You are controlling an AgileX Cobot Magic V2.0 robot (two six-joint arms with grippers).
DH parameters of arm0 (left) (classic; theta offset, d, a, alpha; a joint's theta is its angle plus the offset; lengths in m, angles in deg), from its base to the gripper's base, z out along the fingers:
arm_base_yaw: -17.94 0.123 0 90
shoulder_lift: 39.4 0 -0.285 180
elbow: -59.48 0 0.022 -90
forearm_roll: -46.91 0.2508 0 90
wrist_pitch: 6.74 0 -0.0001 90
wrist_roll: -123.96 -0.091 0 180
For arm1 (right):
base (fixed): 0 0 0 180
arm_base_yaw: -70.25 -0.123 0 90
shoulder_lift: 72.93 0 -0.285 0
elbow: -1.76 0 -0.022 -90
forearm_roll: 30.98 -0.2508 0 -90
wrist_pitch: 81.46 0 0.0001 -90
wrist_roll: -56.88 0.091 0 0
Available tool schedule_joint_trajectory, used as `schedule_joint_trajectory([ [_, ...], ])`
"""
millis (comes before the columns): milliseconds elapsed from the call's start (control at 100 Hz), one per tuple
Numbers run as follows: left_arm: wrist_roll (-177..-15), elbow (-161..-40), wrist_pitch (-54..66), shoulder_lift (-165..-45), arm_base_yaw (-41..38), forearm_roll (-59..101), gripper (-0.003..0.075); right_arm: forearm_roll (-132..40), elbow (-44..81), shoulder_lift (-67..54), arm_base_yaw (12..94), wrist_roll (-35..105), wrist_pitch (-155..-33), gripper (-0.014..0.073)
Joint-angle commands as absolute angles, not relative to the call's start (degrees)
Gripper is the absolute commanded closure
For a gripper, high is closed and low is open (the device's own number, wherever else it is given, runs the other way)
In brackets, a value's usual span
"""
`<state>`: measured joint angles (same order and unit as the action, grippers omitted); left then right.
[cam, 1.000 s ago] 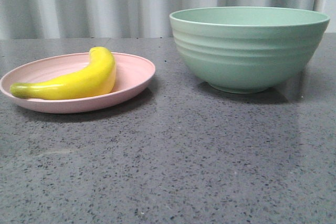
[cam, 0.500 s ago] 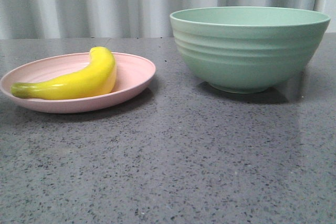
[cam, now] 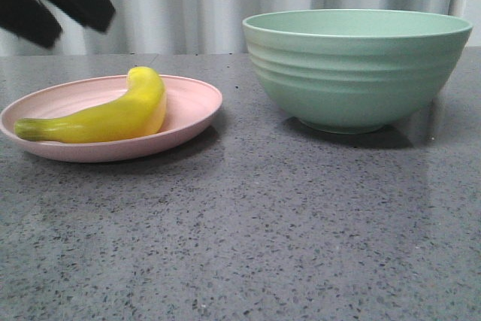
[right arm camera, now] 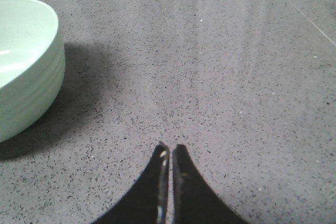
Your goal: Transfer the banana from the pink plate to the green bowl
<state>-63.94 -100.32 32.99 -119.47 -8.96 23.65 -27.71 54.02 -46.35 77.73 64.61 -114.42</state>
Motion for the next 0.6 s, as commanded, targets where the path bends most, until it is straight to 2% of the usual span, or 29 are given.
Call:
schedule_joint_trajectory([
  [0,-63.92,-102.42,32.26,-120.63,-9.52,21.47,0.0307,-27.06,51.91,-45.35,77.95,64.57,-109.86,0.0667],
  [590,-63.92,-102.56,31.02,-128.52,-9.52,20.10,0.0307,-27.06,51.91,-45.35,77.95,64.57,-108.18,0.0667],
])
